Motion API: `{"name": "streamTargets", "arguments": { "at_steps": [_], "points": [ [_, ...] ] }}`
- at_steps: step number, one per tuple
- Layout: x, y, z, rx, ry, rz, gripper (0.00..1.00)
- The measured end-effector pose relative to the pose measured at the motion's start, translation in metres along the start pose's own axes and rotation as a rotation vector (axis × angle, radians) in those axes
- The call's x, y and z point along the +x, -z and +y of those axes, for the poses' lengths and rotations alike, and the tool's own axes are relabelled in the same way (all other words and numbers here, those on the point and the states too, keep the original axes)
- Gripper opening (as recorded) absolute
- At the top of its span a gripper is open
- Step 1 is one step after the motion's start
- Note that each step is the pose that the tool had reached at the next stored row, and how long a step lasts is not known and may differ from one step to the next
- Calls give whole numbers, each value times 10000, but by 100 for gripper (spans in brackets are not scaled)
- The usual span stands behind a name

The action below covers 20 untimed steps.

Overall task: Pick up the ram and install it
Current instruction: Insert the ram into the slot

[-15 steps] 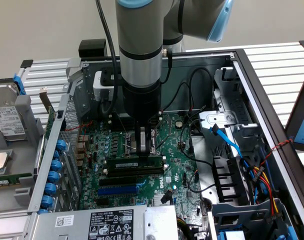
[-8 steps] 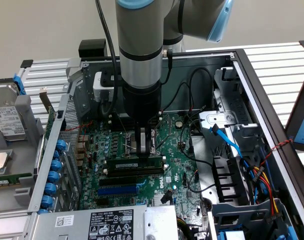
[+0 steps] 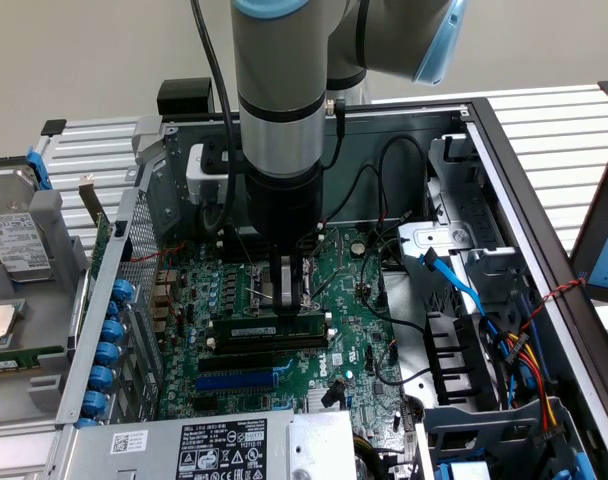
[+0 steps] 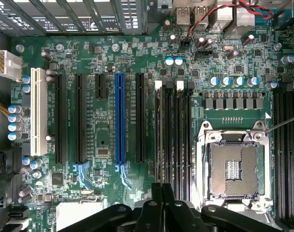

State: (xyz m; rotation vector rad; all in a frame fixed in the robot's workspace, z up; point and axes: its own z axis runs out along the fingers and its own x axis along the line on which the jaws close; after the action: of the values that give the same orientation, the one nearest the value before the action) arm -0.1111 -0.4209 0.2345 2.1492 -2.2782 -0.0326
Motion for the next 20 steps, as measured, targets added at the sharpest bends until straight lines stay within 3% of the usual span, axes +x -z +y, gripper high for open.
{"name": "streamTargets", "arguments": {
  "at_steps": [20],
  "points": [
    [2, -6, -17, 13, 1, -21, 12]
  ]
}}
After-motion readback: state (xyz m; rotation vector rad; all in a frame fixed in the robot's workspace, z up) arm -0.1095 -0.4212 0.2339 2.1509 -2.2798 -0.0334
